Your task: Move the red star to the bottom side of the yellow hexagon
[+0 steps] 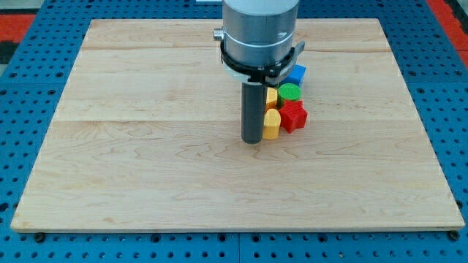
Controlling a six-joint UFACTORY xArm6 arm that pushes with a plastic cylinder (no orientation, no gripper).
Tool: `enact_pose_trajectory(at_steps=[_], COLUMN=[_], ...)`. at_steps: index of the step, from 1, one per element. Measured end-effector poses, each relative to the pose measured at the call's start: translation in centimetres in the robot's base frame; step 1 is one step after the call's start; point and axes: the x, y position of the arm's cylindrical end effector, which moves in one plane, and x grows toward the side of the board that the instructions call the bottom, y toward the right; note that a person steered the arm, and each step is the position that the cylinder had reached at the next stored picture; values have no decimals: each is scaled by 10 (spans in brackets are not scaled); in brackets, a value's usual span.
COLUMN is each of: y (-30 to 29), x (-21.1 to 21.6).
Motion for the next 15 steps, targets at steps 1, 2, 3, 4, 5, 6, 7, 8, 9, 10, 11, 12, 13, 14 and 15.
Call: enact_pose_trajectory(at_steps=[1,2,3,4,5,6,7,8,9,10,11,12,13,14,15], y=[14,27,39,55,83,103,118,135,139,116,87,55,36,33,20], x=[-2,1,2,2,3,15,21,-5,-23,-23,-14,-10,-9,-2,3])
